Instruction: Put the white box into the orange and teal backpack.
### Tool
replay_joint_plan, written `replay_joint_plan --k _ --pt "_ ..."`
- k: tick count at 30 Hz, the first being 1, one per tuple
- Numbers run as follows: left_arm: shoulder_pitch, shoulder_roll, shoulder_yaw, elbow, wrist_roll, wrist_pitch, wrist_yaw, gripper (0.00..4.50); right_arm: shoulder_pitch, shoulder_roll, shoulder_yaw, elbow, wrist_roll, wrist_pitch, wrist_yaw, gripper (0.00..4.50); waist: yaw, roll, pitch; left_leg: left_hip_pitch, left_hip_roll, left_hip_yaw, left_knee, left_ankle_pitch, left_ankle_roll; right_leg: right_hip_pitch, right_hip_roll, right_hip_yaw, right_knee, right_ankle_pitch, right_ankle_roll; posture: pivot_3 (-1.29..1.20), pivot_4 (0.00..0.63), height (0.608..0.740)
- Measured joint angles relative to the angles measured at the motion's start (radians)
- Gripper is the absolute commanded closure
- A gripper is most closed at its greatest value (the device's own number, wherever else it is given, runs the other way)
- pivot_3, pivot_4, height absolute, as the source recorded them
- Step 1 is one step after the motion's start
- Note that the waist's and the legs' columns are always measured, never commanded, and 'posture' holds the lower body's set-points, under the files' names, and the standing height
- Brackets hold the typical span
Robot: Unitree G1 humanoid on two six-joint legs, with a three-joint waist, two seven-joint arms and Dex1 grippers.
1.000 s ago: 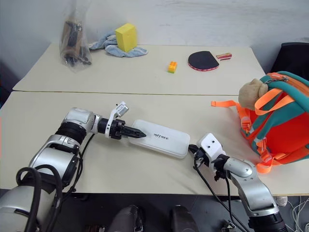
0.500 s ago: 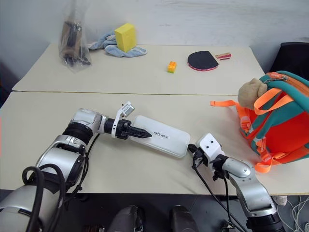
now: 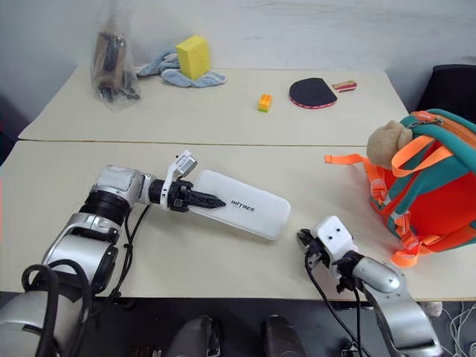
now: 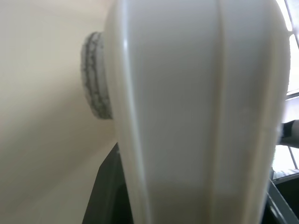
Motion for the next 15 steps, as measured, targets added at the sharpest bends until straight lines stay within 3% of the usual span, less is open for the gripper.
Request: replay_joint_plan --k 4,7,10,13,15 --pt "0.037 -0.005 0.057 -0.135 -0.071 0.075 0.04 3.17 0.206 0.035 -0.172 -0.182 0.091 0.067 -0.016 1.96 0.007 0.0 0.0 -0.005 -0.001 -0.007 0.002 0.001 -0.001 -0.001 -0.001 -0.006 -0.001 0.0 0.0 0.0 0.15 0.74" --pt "0.074 -0.035 0.118 -0.232 -0.102 0.077 0.132 3.17 0.381 0.095 -0.399 -0.327 0.214 0.121 -0.025 0.99 0.013 0.0 0.0 -0.006 0.0 -0.009 0.002 0.002 -0.002 0.001 0.0 -0.007 -0.003 0.0 0.0 0.0 0.15 0.74" --pt "0.098 -0.077 0.169 -0.295 -0.135 0.094 0.222 3.17 0.449 0.143 -0.609 -0.386 0.371 0.159 -0.059 0.03 0.001 0.0 0.0 -0.006 -0.001 -0.009 0.002 0.002 -0.002 0.001 0.0 -0.007 -0.002 0.0 0.0 0.0 0.15 0.74" --pt "0.104 -0.105 0.225 -0.365 -0.181 0.115 0.3 3.17 0.422 0.134 -0.806 -0.383 0.509 0.183 -0.137 0.03 -0.005 0.0 0.0 -0.004 -0.001 -0.009 0.001 0.003 -0.002 0.001 0.001 -0.007 -0.002 0.0 0.0 0.0 0.15 0.74" --pt "0.103 -0.113 0.251 -0.386 -0.202 0.122 0.329 3.17 0.377 0.114 -0.836 -0.366 0.541 0.194 -0.177 0.03 -0.007 0.0 0.0 -0.003 -0.001 -0.009 0.0 0.003 -0.003 0.002 0.002 -0.006 -0.002 0.0 0.0 0.0 0.15 0.74"
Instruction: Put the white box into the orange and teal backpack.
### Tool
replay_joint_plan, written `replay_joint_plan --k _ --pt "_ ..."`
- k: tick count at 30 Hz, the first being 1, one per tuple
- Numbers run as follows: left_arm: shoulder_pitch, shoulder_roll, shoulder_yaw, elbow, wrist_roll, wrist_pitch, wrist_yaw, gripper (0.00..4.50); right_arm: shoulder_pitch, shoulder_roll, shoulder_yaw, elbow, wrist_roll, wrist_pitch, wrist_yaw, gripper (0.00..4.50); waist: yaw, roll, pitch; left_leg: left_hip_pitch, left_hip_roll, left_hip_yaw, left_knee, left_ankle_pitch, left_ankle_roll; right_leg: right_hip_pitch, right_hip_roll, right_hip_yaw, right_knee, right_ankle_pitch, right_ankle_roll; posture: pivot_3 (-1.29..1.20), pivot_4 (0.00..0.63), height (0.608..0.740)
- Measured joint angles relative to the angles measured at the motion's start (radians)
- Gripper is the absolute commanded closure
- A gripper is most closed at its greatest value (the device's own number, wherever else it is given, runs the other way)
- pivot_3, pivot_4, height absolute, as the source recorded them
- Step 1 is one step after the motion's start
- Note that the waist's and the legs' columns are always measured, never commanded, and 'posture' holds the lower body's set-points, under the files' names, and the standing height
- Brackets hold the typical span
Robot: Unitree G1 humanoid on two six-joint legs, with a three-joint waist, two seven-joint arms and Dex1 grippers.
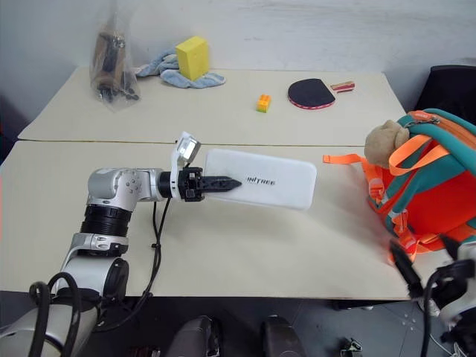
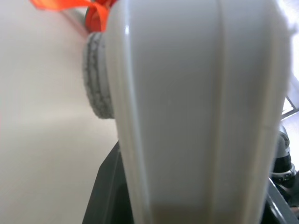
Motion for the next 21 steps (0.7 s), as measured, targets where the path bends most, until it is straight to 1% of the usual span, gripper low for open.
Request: replay_joint_plan --k 3,6,12,14,17,21 --pt "0.003 -0.031 0.046 -0.031 -0.037 0.005 0.073 3.17 -0.145 -0.055 0.033 0.074 0.029 0.03 -0.073 0.03 0.003 0.0 0.0 0.0 0.0 0.0 0.0 0.001 -0.001 -0.001 0.0 0.0 0.0 0.0 0.0 0.0 0.15 0.74" --pt "0.015 -0.049 0.078 -0.06 -0.054 0.002 0.14 3.17 -0.268 -0.085 0.122 0.144 0.014 0.042 -0.127 0.03 0.007 0.001 0.0 -0.001 0.0 0.0 -0.001 0.001 -0.001 -0.002 0.001 0.0 -0.001 0.0 0.0 0.0 0.15 0.74" --pt "0.052 -0.035 0.073 -0.147 -0.09 -0.018 0.156 3.17 -0.501 -0.102 0.268 0.337 -0.032 0.027 -0.151 0.03 0.007 0.001 0.0 -0.004 0.0 0.0 0.0 0.003 -0.001 -0.004 0.001 0.001 0.0 0.0 0.0 0.0 0.15 0.74" --pt "0.053 -0.026 0.074 -0.168 -0.104 -0.019 0.161 3.17 -0.552 -0.104 0.302 0.393 -0.057 0.008 -0.149 0.03 0.007 0.002 0.0 -0.004 0.0 0.0 0.0 0.003 -0.002 -0.005 0.001 0.001 0.0 0.0 0.0 0.0 0.15 0.74" --pt "0.052 -0.016 0.081 -0.178 -0.12 -0.021 0.183 3.17 -0.616 -0.105 0.353 0.478 -0.117 -0.041 -0.138 0.65 0.008 0.002 0.0 -0.004 0.0 0.0 0.0 0.003 -0.001 -0.005 0.001 0.0 0.0 0.0 0.0 0.0 0.15 0.74" --pt "0.052 -0.015 0.108 -0.177 -0.133 -0.021 0.227 3.17 -0.644 -0.114 0.361 0.537 -0.147 -0.094 -0.093 1.97 0.007 0.002 0.0 -0.005 0.0 0.0 0.0 0.003 -0.001 -0.005 0.001 0.0 0.0 0.0 0.0 0.0 0.15 0.74"
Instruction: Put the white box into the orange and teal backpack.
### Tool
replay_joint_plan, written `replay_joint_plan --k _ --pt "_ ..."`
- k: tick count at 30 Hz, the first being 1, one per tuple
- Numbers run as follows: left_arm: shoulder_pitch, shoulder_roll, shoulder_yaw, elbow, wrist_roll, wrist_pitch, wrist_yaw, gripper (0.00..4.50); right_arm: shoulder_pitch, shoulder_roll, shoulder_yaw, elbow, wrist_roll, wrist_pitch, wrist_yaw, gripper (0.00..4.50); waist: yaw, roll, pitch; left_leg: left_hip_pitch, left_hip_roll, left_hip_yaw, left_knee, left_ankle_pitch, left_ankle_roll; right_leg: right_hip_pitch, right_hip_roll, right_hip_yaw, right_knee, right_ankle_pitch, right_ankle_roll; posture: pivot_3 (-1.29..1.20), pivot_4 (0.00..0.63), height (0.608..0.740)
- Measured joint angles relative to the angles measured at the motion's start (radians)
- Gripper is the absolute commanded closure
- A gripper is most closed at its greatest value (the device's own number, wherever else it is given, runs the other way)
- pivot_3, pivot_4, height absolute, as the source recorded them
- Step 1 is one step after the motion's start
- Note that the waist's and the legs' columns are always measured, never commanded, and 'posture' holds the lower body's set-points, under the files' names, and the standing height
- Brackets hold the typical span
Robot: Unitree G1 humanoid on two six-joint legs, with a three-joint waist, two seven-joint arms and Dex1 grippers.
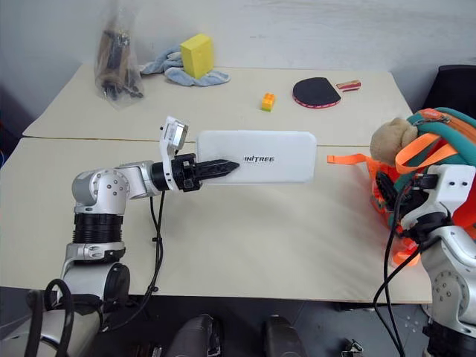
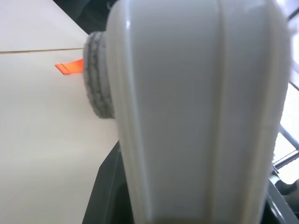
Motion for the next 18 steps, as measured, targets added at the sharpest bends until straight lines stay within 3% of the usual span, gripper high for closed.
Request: replay_joint_plan --k 7,14,18 --pt "-0.034 0.009 0.038 0.02 -0.017 -0.027 0.055 3.17 0.049 -0.082 0.025 -0.028 0.021 -0.004 0.159 4.46 0.0 0.0 0.0 0.0 0.0 0.0 0.0 0.0 0.0 0.0 0.001 0.0 0.0 0.0 0.0 0.0 0.15 0.74" --pt "-0.113 0.054 0.045 0.097 -0.018 -0.109 0.049 3.17 0.082 -0.204 0.116 -0.194 0.18 0.088 0.374 4.46 -0.001 0.001 0.001 0.0 0.001 0.0 0.0 0.0 0.0 -0.001 0.001 0.0 0.0 0.0 0.0 0.0 0.15 0.74" --pt "-0.138 0.109 0.019 0.138 -0.012 -0.183 -0.02 3.17 0.05 -0.371 0.086 -0.276 0.459 0.225 0.49 4.46 -0.003 0.002 0.003 -0.002 0.0 0.0 0.0 0.0 0.0 -0.002 0.0 0.0 0.0 0.0 0.0 0.0 0.15 0.74"
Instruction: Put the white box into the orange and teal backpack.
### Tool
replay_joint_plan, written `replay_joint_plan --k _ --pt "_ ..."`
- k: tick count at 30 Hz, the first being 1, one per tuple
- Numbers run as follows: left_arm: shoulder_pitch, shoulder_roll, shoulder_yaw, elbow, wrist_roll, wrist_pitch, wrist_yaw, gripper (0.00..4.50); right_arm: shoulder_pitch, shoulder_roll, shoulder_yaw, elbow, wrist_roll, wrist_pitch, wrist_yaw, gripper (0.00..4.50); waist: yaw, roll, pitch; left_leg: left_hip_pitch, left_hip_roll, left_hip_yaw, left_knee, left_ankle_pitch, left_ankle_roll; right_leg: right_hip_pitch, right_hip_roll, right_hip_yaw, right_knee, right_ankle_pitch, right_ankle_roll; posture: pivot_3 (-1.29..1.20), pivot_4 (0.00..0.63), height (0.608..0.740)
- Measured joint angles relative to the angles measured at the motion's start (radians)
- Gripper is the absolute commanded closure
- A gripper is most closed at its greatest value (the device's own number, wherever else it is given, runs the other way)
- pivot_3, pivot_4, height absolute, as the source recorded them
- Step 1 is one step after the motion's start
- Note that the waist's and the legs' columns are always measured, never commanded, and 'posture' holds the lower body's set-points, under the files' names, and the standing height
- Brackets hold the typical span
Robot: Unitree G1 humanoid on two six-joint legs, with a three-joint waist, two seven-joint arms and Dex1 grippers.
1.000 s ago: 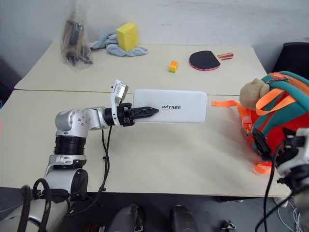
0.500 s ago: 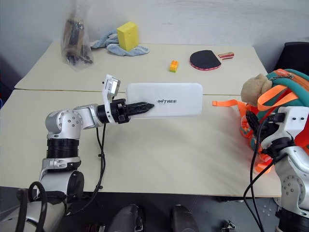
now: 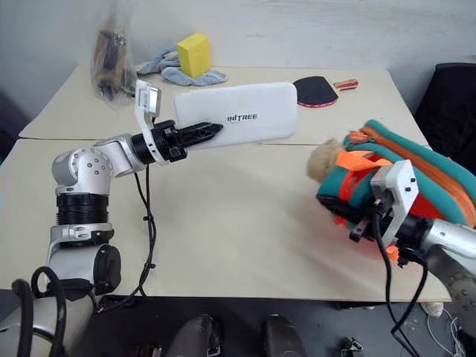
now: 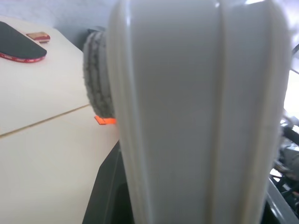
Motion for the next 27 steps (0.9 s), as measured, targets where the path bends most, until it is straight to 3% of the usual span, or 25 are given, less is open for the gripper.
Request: replay_joint_plan --k 4,11,21,27 --pt "-0.034 0.075 -0.04 -0.007 -0.003 -0.06 -0.164 3.17 -0.043 -0.152 -0.124 -0.039 0.295 0.088 0.085 4.46 0.002 -0.001 0.001 -0.001 0.001 -0.002 -0.001 0.0 0.0 0.0 0.001 -0.002 -0.002 0.0 0.0 0.0 0.15 0.74" --pt "-0.057 0.114 -0.072 -0.028 -0.037 -0.046 -0.309 3.17 -0.032 -0.245 -0.23 0.011 0.537 0.188 0.09 4.46 0.004 -0.006 0.004 -0.001 0.0 -0.003 0.001 0.0 0.002 0.003 -0.002 -0.003 -0.005 0.0 0.0 0.0 0.15 0.74" --pt "0.076 0.162 -0.227 -0.13 0.029 -0.239 -0.472 3.17 0.109 -0.22 -0.262 -0.021 0.475 0.231 0.133 4.46 0.002 -0.006 0.004 -0.001 0.0 -0.004 0.002 0.0 0.003 0.005 -0.001 -0.003 -0.005 0.0 0.0 0.0 0.15 0.74" --pt "0.001 0.167 -0.285 -0.037 0.125 -0.421 -0.528 3.17 0.122 -0.211 -0.261 -0.018 0.416 0.228 0.158 4.46 0.008 -0.007 0.004 0.0 -0.001 -0.004 0.002 -0.001 0.004 0.006 -0.001 -0.003 -0.007 0.001 0.001 0.0 0.15 0.74"
